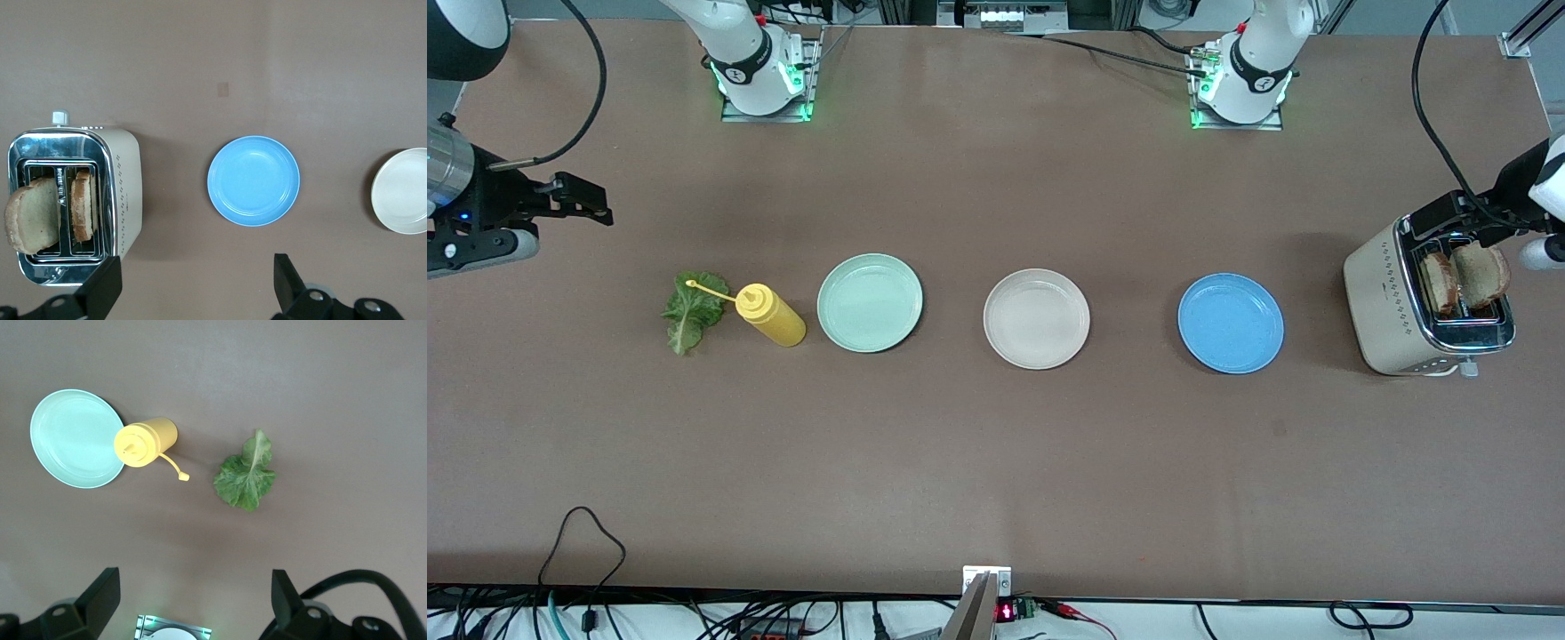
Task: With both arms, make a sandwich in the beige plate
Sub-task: 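Reach the left gripper down to the bread slice in the toaster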
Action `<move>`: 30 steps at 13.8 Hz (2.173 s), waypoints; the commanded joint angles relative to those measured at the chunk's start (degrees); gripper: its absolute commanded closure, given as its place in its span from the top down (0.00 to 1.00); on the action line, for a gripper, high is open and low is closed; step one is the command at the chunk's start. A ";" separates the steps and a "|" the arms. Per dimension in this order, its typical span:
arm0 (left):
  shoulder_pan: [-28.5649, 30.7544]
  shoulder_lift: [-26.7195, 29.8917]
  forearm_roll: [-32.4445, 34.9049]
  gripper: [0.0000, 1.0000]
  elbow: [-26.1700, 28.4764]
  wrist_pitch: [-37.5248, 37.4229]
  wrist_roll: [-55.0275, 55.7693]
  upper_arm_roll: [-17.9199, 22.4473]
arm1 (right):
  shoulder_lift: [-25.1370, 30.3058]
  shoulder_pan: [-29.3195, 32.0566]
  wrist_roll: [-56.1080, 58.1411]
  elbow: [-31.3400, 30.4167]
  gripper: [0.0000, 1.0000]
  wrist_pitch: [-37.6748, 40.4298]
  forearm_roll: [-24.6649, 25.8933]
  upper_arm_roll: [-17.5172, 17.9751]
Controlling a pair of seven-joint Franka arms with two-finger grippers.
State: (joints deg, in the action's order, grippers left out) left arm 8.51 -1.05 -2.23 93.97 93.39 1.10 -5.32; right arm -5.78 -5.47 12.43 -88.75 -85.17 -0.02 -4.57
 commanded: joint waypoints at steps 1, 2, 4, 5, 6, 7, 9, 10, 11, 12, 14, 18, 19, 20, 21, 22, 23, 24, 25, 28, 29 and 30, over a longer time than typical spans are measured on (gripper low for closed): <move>0.36 1.92 -0.15 1.00 1.13 -0.93 0.57 -0.39 | 0.86 0.11 0.75 0.07 1.00 0.62 1.06 -0.18; 0.36 1.93 -0.14 1.00 1.13 -1.02 0.57 -0.39 | 0.86 0.11 0.75 -0.02 1.00 0.45 1.51 -0.18; 0.45 1.41 -0.14 1.00 1.13 -0.93 0.22 -0.13 | 0.86 0.19 0.75 -0.02 1.00 0.36 1.87 -0.18; 0.80 0.44 -0.14 1.00 1.31 -0.84 -0.31 0.22 | 0.86 0.19 0.75 -0.02 1.00 0.36 1.87 -0.26; 2.46 -1.13 -0.06 1.00 1.31 -0.67 -0.57 0.22 | 0.86 0.19 0.75 -0.02 1.00 0.36 1.87 -0.26; 3.43 -2.63 0.12 1.00 1.31 -0.67 -0.84 0.31 | 0.86 0.28 0.75 -0.02 1.00 0.36 1.78 -0.26; 5.45 -5.61 3.53 1.00 1.48 -0.58 -0.93 0.31 | 0.60 0.63 0.67 0.25 1.00 0.27 1.43 -0.61; 7.29 -7.46 3.72 1.00 1.48 -0.58 -1.01 0.14 | 0.51 0.90 0.67 0.25 1.00 0.27 1.25 -0.70; 8.26 -9.13 3.90 1.00 1.40 -0.41 -0.93 0.22 | 0.51 0.99 0.67 0.25 1.00 0.27 1.16 -0.79; 8.45 -10.28 4.25 1.00 1.40 -0.49 -0.93 0.22 | 0.42 1.07 0.67 0.25 1.00 0.53 1.25 -0.79; 11.16 -12.30 5.04 1.00 1.66 -0.58 -1.62 0.13 | 0.33 0.99 0.58 0.25 1.00 0.71 1.16 -0.79; 14.78 -16.17 4.96 1.00 1.57 0.65 -6.29 0.22 | -2.56 0.46 1.72 0.25 1.00 0.88 0.90 -0.62; 14.78 -16.96 5.04 1.00 1.57 0.82 -5.85 0.22 | -3.44 0.37 1.72 0.25 1.00 2.28 1.16 -0.44; 14.86 -17.66 5.04 1.00 1.57 0.83 -5.76 0.31 | -3.88 0.46 1.63 0.25 1.00 3.34 1.16 -0.35; 15.21 -18.45 5.13 1.00 1.57 0.83 -5.76 0.31 | -4.32 0.55 1.63 0.25 1.00 3.52 0.90 -0.35; 15.30 -19.33 5.13 1.00 1.57 0.83 -5.85 0.31 | -4.68 0.63 1.72 0.25 1.00 3.61 0.90 -0.44; 15.30 -19.78 5.13 1.00 1.57 0.83 -5.76 0.22 | -5.20 0.72 1.63 0.25 1.00 3.61 0.90 -0.44; 15.30 -20.13 5.13 0.98 1.66 0.83 -5.67 0.22 | -5.38 0.81 1.72 0.16 1.00 3.61 0.90 -0.44; 15.30 -20.57 5.13 0.94 1.66 0.74 -5.67 0.31 | -5.56 0.81 1.72 0.16 1.00 3.61 0.90 -0.44; 15.57 -21.01 5.04 0.55 1.75 0.21 -4.63 0.31 | -5.56 0.81 1.81 0.25 1.00 4.23 1.07 -0.44; 15.57 -20.92 5.13 0.36 1.75 0.12 -2.44 0.22 | -5.56 0.81 1.81 0.25 1.00 4.23 1.07 -0.44; 15.48 -20.92 5.13 0.21 1.66 0.12 -1.46 0.31 | -5.56 0.81 1.72 0.25 1.00 4.23 1.16 -0.44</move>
State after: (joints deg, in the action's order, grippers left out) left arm 23.66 -22.01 2.06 96.24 94.25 -2.39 -4.64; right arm -11.50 -4.92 13.38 -89.13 -82.00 1.04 -5.11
